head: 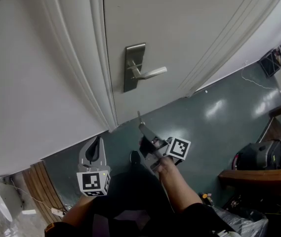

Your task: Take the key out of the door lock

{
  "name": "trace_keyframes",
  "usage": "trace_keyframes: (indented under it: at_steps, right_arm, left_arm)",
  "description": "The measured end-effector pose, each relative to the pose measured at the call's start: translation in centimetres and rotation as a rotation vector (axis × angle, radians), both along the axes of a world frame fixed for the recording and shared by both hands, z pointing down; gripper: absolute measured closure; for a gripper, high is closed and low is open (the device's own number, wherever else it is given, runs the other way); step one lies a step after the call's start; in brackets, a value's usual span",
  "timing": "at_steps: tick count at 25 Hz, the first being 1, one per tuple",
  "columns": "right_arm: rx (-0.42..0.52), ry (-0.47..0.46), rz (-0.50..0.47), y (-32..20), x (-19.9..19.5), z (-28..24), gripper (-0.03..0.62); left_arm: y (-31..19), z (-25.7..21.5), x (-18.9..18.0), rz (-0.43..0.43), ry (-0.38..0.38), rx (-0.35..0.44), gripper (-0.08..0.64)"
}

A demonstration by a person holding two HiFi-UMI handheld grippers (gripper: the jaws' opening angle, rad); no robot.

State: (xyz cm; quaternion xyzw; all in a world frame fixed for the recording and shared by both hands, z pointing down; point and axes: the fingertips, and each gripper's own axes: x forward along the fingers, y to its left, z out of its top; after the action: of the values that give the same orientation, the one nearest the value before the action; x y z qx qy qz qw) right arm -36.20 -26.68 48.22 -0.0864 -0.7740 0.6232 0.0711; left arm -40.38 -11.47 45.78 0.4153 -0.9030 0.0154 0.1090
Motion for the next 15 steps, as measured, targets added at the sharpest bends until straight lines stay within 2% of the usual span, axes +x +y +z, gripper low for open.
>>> trace_keyframes:
  at_steps: [8, 15]
  right_arm:
    - [0.059, 0.018, 0.086, 7.3, 7.0, 0.1, 0.577]
    - [0.202, 0.058, 0.154, 10.8, 11.7, -1.4, 0.577]
  left_arm:
    - [5.5, 0.8, 5.2, 0.124, 0.005, 0.009, 0.541]
    - [8.1, 0.9, 8.6, 0.202, 0.021, 0.024, 0.541]
